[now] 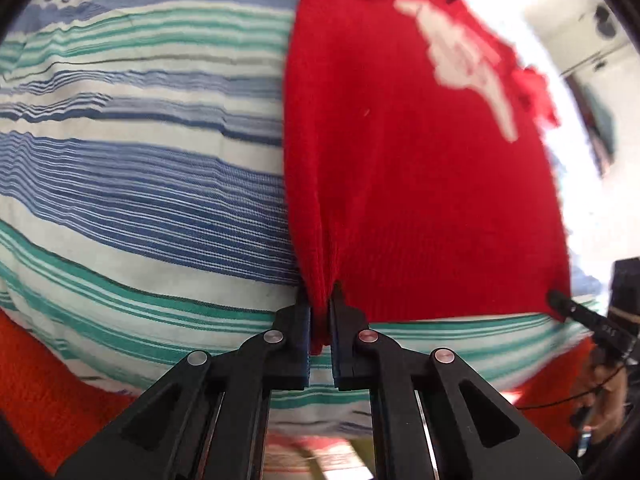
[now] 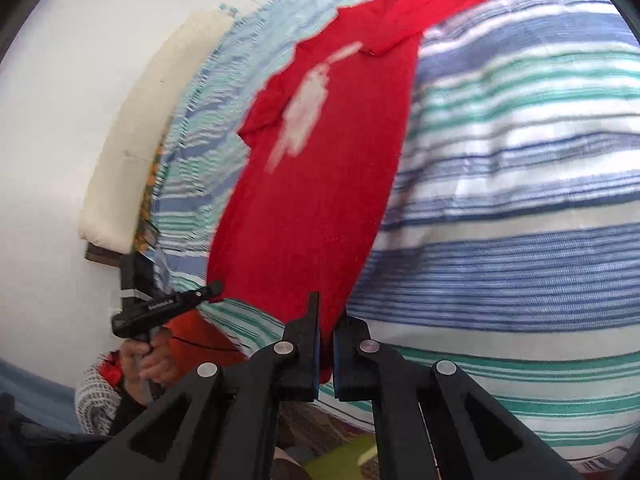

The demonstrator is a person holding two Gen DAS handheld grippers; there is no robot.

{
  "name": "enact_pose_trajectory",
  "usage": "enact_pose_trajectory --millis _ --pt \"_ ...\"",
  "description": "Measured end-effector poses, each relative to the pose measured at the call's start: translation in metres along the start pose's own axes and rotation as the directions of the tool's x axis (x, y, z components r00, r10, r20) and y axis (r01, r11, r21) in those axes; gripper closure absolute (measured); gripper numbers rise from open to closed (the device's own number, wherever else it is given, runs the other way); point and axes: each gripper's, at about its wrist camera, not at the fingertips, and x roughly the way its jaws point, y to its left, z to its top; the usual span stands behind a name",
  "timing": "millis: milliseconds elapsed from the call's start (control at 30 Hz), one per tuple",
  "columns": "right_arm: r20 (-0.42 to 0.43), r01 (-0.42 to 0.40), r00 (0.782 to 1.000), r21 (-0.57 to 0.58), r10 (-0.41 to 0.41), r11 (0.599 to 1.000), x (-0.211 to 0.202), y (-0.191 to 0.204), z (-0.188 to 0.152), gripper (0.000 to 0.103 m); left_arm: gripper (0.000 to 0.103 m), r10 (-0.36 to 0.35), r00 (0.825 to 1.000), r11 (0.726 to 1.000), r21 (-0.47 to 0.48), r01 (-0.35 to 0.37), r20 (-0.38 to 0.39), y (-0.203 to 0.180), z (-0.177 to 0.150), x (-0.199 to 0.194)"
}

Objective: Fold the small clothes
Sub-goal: 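Hold the hem with both grippers and pull it taut to straighten the sweater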

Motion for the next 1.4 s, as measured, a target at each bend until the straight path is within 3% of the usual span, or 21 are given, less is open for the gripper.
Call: enact_pose_trajectory --millis 33,67,133,200,233,300,333,433,600,733,767,833,933,1033,1200,1233,1267,1300,1333,1400 --pt "-0.032 0.093 0.995 -0.016 -0.093 0.996 0.015 -0.006 -0.003 0.099 0.097 0.030 0.999 0.999 0.016 -0.030 0.010 -0.005 -0.001 0.002" --pt "-0.041 0.136 0.990 -0.033 -0.137 0.990 0.025 -0.010 -0.007 0.099 0.097 0.054 0.998 0.998 0.036 -0.055 0.022 -0.009 -0.001 0.000" --pt "-0.004 0.138 0.990 -0.016 -0.138 0.990 0.029 -0.013 -0.010 0.100 0.090 0.069 0.997 0.996 0.055 -0.072 0.046 -0.013 -0.002 -0.006" --pt "0.023 0.145 0.989 -0.017 -0.144 0.989 0.024 -0.008 -0.012 0.100 0.084 -0.016 0.998 1.000 0.019 0.015 0.061 -0.003 -0.002 -0.008" --pt "0.037 0.149 0.988 -0.027 -0.148 0.988 0.024 -0.006 -0.013 0.099 0.075 -0.074 0.995 0.997 -0.015 0.075 0.060 0.005 -0.002 -0.008" --pt "0.059 0.145 0.988 -0.036 -0.143 0.989 0.023 -0.005 -0.013 0.099 0.062 -0.211 0.975 0.970 -0.107 0.218 0.068 0.025 -0.001 -0.012" --pt "0.069 0.132 0.989 -0.035 -0.130 0.991 0.022 -0.004 -0.014 0.097 0.058 -0.245 0.966 0.957 -0.138 0.254 0.081 0.028 0.000 -0.013" --pt "0.080 0.087 0.993 -0.028 -0.085 0.996 0.019 -0.005 -0.014 0.088 0.056 -0.264 0.959 0.950 -0.144 0.276 0.098 0.036 -0.003 -0.017" --pt "0.095 0.013 0.995 0.023 -0.015 1.000 0.018 -0.007 -0.012 0.083 0.056 -0.273 0.956 0.948 -0.141 0.286 0.108 0.028 -0.002 -0.010" --pt "0.125 -0.061 0.991 0.074 0.051 0.995 0.010 -0.021 -0.018 0.085 0.053 -0.354 0.924 0.900 -0.216 0.378 0.144 0.051 -0.012 -0.019" --pt "0.126 -0.058 0.991 0.075 0.048 0.996 0.009 -0.021 -0.018 0.088 0.051 -0.381 0.911 0.881 -0.238 0.410 0.157 0.056 -0.013 -0.020" --pt "0.135 -0.015 0.991 0.060 0.007 0.998 0.005 -0.019 -0.019 0.098 0.050 -0.399 0.901 0.864 -0.259 0.431 0.168 0.060 -0.013 -0.020" --pt "0.165 0.012 0.986 0.105 -0.030 0.994 -0.004 -0.024 -0.022 0.098 0.049 -0.390 0.907 0.873 -0.250 0.420 0.159 0.056 -0.012 -0.018" --pt "0.172 0.023 0.984 0.141 -0.048 0.990 -0.004 -0.032 -0.023 0.099 0.042 -0.391 0.907 0.877 -0.234 0.419 0.160 0.051 -0.009 -0.017" --pt "0.173 0.061 0.982 0.118 -0.081 0.991 -0.002 -0.028 -0.020 0.099 0.031 -0.459 0.870 0.829 -0.267 0.492 0.179 0.057 -0.009 -0.013" --pt "0.174 0.059 0.982 0.118 -0.080 0.991 -0.002 -0.029 -0.020 0.099 0.033 -0.470 0.865 0.824 -0.265 0.501 0.176 0.056 -0.008 -0.011" --pt "0.175 0.058 0.981 0.119 -0.078 0.991 -0.001 -0.030 -0.020 0.099 0.049 -0.469 0.867 0.829 -0.255 0.498 0.170 0.054 -0.007 -0.010" --pt "0.175 0.058 0.981 0.119 -0.078 0.991 0.000 -0.031 -0.020 0.099 0.069 -0.453 0.877 0.845 -0.237 0.480 0.160 0.051 -0.006 -0.010" --pt "0.177 0.058 0.981 0.120 -0.079 0.991 -0.001 -0.031 -0.020 0.099 0.097 -0.413 0.901 0.873 -0.224 0.434 0.135 0.048 -0.005 -0.009" --pt "0.179 0.063 0.980 0.119 -0.084 0.991 -0.002 -0.030 -0.021 0.099 0.101 -0.311 0.937 0.912 -0.228 0.341 0.156 0.051 -0.010 -0.023"
